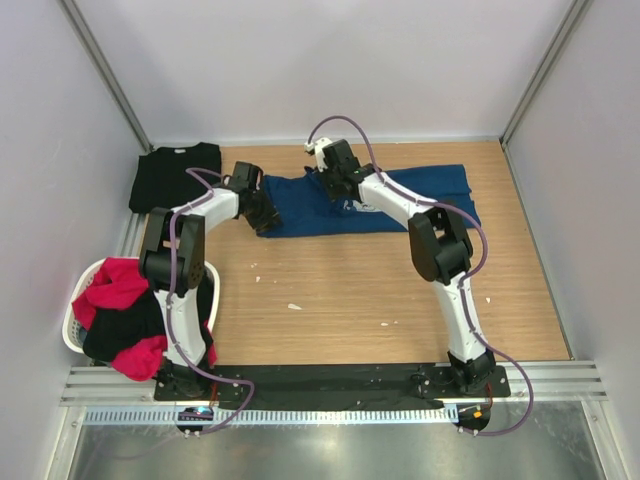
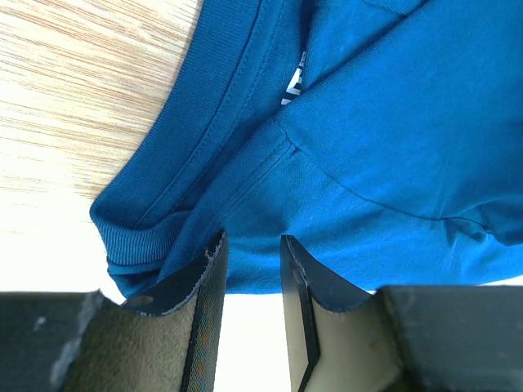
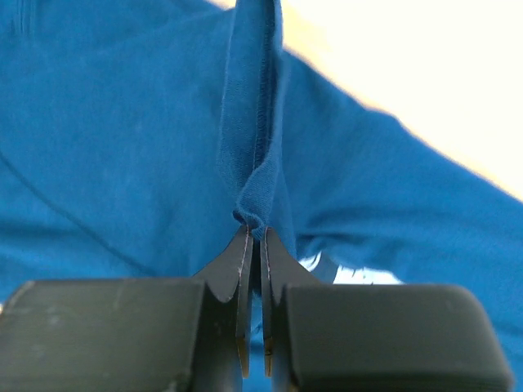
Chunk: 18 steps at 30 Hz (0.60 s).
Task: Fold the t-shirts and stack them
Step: Fold the tshirt
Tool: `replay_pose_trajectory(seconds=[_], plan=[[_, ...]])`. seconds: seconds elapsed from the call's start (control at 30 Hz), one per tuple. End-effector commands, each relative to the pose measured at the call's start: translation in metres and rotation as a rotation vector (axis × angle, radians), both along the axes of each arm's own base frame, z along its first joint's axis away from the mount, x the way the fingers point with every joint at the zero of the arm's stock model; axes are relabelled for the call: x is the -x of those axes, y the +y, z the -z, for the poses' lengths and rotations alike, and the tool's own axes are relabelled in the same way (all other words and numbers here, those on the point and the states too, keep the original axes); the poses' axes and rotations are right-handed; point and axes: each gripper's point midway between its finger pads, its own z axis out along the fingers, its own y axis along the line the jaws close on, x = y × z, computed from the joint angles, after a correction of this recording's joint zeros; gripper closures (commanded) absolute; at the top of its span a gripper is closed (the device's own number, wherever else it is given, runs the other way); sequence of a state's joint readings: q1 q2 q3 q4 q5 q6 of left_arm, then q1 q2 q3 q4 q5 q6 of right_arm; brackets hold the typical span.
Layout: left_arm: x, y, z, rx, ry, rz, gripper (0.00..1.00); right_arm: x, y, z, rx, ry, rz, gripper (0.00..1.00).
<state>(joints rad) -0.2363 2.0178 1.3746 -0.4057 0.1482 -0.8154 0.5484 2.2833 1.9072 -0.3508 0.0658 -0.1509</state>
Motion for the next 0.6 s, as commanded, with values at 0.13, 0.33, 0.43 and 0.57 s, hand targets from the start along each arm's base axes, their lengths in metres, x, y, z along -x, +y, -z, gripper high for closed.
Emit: replay_pose_trajectory(seconds=[0.13,0.33,0.43,0.57], plan=[[0.006,0.012,0.02,-0.039,0.057,0.0,0.66,0.026,0.003,-0.033,-0.018,-0.036,-0.062,0.99],[0.008,0.012,0.025,-0.034,0.069,0.002,0.66,0.03,0.002,-0.036,-0.015,-0.042,-0.074,0.99],[0.007,0.012,0.026,-0.036,0.068,0.003,0.66,0.031,0.008,-0.04,-0.029,-0.046,-0.092,0.99],[0.001,0.013,0.02,-0.024,0.055,-0.002,0.65,0.035,0.009,-0.035,-0.02,-0.032,-0.102,0.94]])
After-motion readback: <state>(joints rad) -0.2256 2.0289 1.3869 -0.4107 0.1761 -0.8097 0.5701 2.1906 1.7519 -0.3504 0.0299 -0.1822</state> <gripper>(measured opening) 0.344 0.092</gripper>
